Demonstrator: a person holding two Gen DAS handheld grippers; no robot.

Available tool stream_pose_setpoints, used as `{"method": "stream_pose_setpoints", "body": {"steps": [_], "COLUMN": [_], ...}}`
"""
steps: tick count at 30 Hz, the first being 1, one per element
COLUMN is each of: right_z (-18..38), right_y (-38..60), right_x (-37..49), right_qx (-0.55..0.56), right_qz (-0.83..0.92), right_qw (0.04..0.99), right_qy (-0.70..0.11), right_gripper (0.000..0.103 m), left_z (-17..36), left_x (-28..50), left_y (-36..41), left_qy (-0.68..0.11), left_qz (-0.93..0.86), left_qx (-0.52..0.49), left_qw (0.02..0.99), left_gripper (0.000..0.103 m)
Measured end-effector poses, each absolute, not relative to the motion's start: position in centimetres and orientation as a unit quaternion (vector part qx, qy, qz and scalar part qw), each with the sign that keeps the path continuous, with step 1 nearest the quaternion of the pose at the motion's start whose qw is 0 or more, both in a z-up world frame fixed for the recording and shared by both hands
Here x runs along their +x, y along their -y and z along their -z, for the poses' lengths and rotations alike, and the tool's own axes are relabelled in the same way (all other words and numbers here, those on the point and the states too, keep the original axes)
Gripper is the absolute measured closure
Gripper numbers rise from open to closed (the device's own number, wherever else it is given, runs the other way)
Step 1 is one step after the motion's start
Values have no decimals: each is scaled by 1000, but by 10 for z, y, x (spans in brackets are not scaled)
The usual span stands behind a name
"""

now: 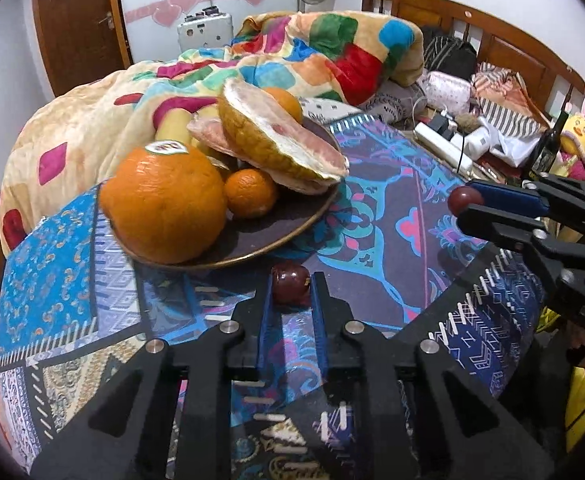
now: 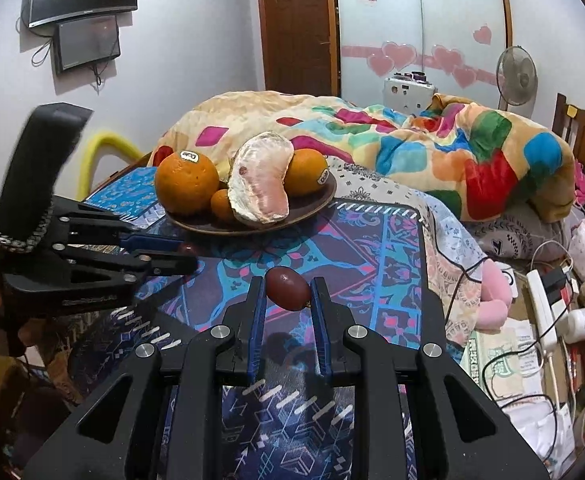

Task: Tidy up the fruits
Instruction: 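Close the right gripper on a dark red plum and lift it, then carry the plum over the plate and open the right gripper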

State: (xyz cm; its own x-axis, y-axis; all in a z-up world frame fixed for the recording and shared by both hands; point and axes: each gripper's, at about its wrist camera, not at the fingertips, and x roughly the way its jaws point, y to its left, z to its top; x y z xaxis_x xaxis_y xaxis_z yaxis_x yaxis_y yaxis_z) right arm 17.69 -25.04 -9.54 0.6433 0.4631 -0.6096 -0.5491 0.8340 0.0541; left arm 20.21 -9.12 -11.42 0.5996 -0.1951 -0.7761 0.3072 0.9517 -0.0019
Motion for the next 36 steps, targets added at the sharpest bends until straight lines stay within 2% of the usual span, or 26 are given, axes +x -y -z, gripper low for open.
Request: {"method": "stream_pose_setpoints", "body": {"steps": [9, 15, 33, 35, 36], "right_z": [82, 73, 92, 92, 92], "right_y": [239, 226, 201, 199, 199], "right_x": [202, 222, 281, 280, 279], "right_qx": [-59, -64, -73, -79, -81], "right_qz": [-278, -279, -283, -283, -284], "right_qw": [910, 913, 888, 887, 887], "right_qy": [-301, -291, -355, -356, -355], "right_gripper": [82, 82, 82, 81, 79], "left_z": [61, 43, 69, 71, 72], "left_x": [200, 222, 292, 293, 294], "left_y": [65, 51, 41, 41, 41], "left_qy": [-366, -346, -379, -384, -387], "left_qz": [131, 108, 83, 85, 87], "left_qx": [56, 49, 44, 42, 41], "left_qw": [920, 931, 920, 918, 917], "left_gripper": [85, 85, 85, 82, 77]}}
